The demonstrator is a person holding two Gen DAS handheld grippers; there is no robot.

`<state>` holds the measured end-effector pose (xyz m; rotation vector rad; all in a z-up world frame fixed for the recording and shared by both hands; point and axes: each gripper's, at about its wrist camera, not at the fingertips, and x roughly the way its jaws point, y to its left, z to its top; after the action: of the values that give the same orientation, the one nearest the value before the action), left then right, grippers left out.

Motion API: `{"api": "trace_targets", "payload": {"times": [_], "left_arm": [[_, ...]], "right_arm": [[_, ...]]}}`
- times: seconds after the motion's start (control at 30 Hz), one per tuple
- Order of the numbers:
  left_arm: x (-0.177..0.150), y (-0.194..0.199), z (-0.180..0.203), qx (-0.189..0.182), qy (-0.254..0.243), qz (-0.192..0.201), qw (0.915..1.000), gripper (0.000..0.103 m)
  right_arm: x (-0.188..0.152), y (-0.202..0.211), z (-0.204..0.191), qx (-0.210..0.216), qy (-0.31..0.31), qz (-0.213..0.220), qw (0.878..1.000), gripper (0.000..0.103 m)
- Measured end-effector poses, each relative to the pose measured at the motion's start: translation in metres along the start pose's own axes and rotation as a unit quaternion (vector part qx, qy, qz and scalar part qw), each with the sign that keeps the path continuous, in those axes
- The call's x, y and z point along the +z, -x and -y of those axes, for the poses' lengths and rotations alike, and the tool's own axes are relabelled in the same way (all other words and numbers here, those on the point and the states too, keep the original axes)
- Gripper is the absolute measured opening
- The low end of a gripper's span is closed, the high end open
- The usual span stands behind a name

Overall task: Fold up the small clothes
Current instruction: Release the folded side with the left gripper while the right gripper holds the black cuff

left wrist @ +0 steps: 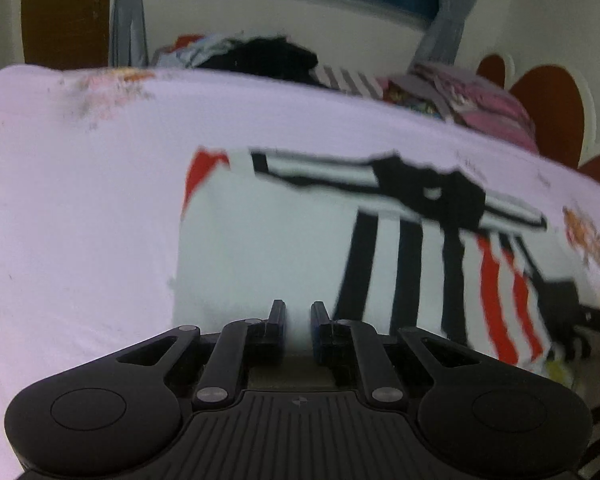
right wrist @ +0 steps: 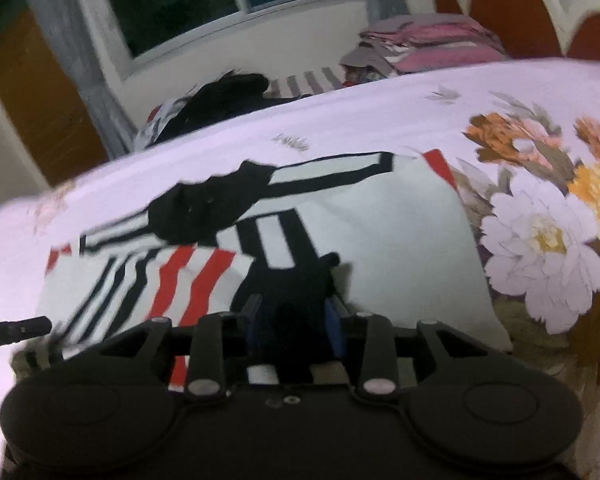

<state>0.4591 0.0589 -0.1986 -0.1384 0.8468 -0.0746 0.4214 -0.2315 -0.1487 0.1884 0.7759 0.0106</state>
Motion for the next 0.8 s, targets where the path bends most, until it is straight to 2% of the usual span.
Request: {"api": "trace_targets", "payload": {"times": [0.07, 0.27, 0.57, 0.8], "left_arm": [[-0.006, -0.003, 0.000, 0.005, -0.004, -0.004, 1.0000, 0.011], [-0.004, -0.001, -0.002, 0.013, -0.007, -0.008, 0.9999, 0.011], [-0.005, 0.016, 0.009, 0.029, -0.021, 0.002, 0.9993, 0.011], [-0.014, 0.039, 0.035, 0.001, -0.041, 0.009, 0.9991, 0.012]], "right_arm": [[-0.003, -0.007, 0.001, -0.027, 0.013, -0.013, 0.999, 0.032], [-0.002, -0.004, 0.007, -0.037, 0.014, -0.015, 0.999, 0.030], [-0.007, 0.019, -0.002, -0.006, 0.030, -0.016, 0.999, 0.034], [-0.015, 0.037, -0.013, 0.032, 0.053, -0.017, 0.998, 0.034]]}}
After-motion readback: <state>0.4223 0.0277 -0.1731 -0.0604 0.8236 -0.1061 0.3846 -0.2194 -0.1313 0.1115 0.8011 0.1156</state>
